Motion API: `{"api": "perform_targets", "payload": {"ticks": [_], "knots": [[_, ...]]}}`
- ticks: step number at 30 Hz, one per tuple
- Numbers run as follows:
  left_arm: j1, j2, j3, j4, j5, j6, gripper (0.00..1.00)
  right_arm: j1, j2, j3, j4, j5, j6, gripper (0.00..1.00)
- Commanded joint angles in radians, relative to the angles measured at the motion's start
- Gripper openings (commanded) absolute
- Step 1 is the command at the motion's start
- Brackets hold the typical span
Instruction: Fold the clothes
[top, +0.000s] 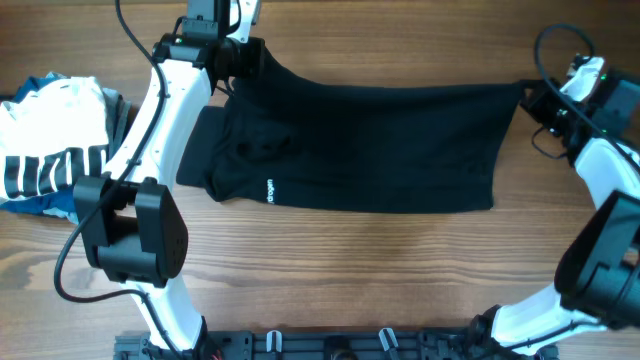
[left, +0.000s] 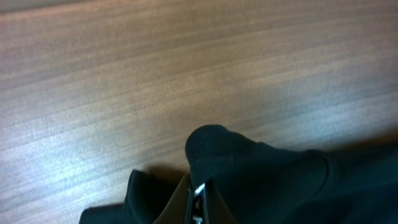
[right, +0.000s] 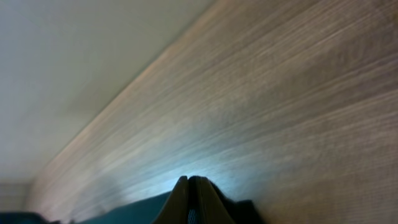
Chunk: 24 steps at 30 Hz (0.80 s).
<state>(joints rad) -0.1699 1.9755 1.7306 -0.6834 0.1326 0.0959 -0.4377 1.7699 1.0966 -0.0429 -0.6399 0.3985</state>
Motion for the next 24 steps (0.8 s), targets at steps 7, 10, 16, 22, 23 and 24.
{"api": "perform_targets", "payload": {"ticks": [7,10,16,22,23,24], "knots": [[0.005,-0.010,0.002,-0.297,-0.042,0.005,0.04,0.002,-0.027,-0.001,-0.423,-0.055,-0.084,0.04],[0.005,-0.003,0.001,-0.396,-0.010,0.005,0.04,0.002,-0.027,-0.001,-0.542,0.057,-0.084,0.04],[0.010,0.001,-0.099,-0.425,-0.007,0.005,0.05,0.002,-0.027,-0.001,-0.677,0.267,-0.086,0.04],[0.011,0.001,-0.164,-0.429,-0.008,0.005,0.16,0.002,-0.027,-0.001,-0.682,0.287,-0.101,0.40],[0.011,0.001,-0.164,-0.430,-0.010,0.005,0.24,0.002,-0.027,-0.001,-0.679,0.303,-0.102,0.57],[0.011,0.001,-0.164,-0.433,-0.010,0.005,0.43,0.002,-0.026,-0.001,-0.676,0.335,-0.104,0.70]]}}
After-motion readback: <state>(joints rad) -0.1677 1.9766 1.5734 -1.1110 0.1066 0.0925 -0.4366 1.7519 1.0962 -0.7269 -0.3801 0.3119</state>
